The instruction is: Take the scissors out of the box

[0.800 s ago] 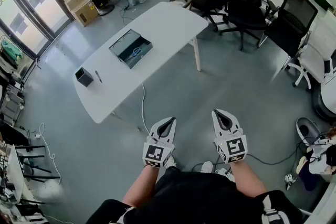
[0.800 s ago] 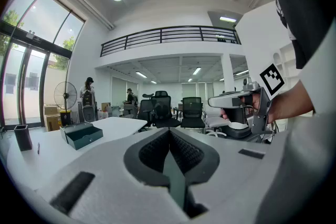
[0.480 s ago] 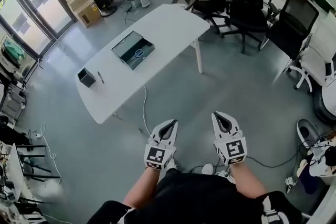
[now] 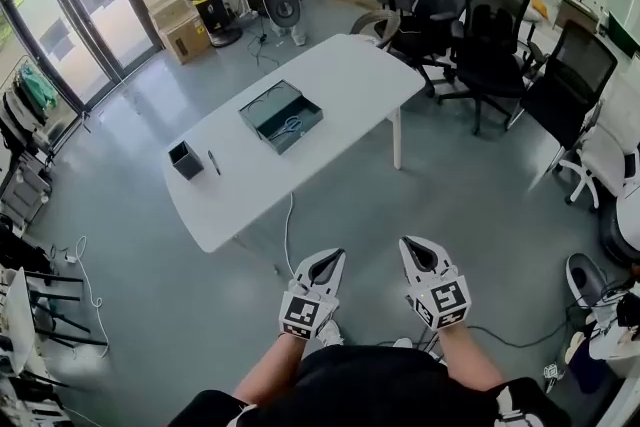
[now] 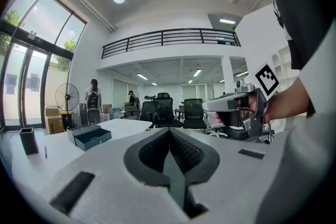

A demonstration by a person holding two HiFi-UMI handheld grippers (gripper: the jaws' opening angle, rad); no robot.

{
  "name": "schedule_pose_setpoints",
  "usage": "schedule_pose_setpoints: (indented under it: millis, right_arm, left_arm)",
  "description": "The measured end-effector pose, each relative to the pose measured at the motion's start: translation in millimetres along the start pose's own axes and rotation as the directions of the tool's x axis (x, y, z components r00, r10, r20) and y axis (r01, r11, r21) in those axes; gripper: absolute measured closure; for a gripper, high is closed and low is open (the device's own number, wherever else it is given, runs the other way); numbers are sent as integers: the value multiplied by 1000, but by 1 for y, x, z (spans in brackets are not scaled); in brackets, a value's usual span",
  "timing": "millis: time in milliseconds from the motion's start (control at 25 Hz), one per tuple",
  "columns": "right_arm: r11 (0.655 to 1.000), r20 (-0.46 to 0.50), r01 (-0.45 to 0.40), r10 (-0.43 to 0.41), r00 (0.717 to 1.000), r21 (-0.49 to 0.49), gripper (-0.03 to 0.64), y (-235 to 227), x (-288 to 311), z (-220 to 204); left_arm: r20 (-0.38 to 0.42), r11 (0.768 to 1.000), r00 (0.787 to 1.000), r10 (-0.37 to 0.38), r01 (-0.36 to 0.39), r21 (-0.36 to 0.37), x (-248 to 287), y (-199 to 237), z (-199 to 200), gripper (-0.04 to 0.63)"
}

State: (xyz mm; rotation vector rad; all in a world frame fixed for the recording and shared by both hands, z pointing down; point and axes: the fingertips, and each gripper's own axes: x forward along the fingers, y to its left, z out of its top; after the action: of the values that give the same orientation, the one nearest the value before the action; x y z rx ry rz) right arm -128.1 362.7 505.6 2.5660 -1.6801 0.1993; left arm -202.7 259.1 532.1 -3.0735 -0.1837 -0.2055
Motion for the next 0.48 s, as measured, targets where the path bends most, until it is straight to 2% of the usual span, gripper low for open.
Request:
schedule_pose_setpoints:
  millis: [160,360,480]
  right_arm:
    - [1000,-18,-5,5,1000,-13,611,27,33,-3]
    - [999,-11,36,-36,999,-18,611,42,60,4]
    - [998,-12,60,-60,998,-31,611,52,67,7]
  left_arm:
    - [-10,999,999,-33,34,17,-18,27,-15,586]
    - [-13,992,995,-104,105,65,-29,49,-15,586]
    - [-3,992,994,-109,109,69,-36,68,-15,586]
